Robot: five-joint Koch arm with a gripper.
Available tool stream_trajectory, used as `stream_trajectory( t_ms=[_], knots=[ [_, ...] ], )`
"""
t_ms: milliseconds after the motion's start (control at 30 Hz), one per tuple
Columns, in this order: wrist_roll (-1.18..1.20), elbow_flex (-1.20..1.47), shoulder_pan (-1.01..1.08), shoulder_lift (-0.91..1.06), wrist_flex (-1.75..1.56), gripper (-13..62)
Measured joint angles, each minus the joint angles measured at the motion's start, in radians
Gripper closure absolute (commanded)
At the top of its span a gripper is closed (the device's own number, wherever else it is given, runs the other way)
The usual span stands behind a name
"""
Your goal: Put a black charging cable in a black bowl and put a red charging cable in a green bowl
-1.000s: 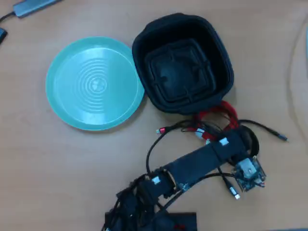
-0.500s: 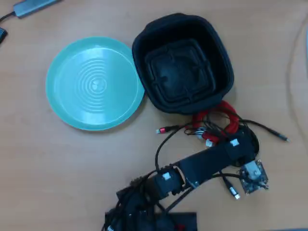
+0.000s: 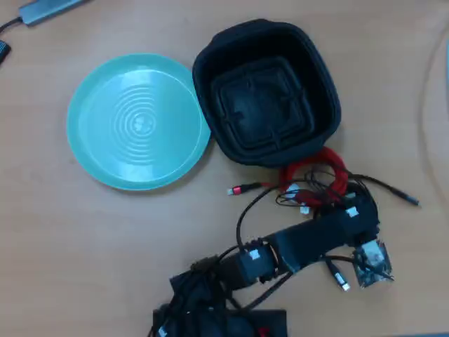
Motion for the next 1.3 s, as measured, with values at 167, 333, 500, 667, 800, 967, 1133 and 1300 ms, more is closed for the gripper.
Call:
stream_trajectory(
  t_ms=[167, 333, 500, 667, 800, 967, 1133, 1300],
  knots=[
    [0.0, -0.009, 0.049, -0.137, 0.003, 7.6],
    [0.0, -0.011, 0.054, -0.198, 0.003, 7.6],
    [0.0, -0.011, 0.052, -0.216, 0.003, 7.8],
    [-0.003, -0.048, 0.044, -0.258, 0.003, 7.5],
    [-0.002, -0.049, 0.026, -0.259, 0.003, 7.0],
    [0.0, -0.048, 0.023, -0.259, 0.003, 4.6],
    [0.0, -0.048, 0.02, -0.259, 0.005, 4.5],
    [0.0, -0.048, 0.018, -0.259, 0.005, 6.2]
  ],
)
